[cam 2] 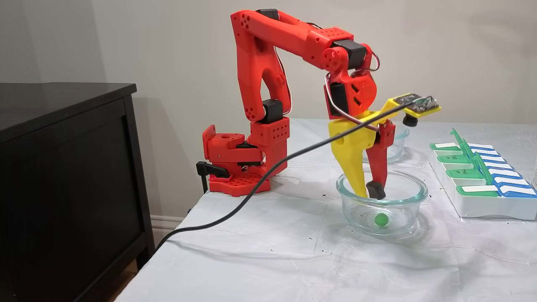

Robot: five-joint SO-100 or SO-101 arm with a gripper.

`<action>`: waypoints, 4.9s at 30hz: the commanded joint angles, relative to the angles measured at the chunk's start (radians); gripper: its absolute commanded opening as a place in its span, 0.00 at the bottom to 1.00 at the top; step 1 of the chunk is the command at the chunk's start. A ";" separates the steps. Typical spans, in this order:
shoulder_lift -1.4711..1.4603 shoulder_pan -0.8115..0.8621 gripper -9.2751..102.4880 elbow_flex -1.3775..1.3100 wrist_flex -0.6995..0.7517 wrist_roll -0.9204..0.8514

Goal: Sort medicines into box.

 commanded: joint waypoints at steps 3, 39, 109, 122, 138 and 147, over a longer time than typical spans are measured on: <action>0.055 -0.003 0.22 -0.017 -0.034 0.003; 0.080 -0.017 0.19 0.187 -0.360 -0.040; 0.227 -0.121 0.08 0.238 -0.318 0.215; 0.253 -0.351 0.08 -0.054 -0.304 0.762; -0.259 -0.457 0.08 -0.302 -0.575 1.005; -0.291 -0.459 0.08 -0.313 -0.561 0.989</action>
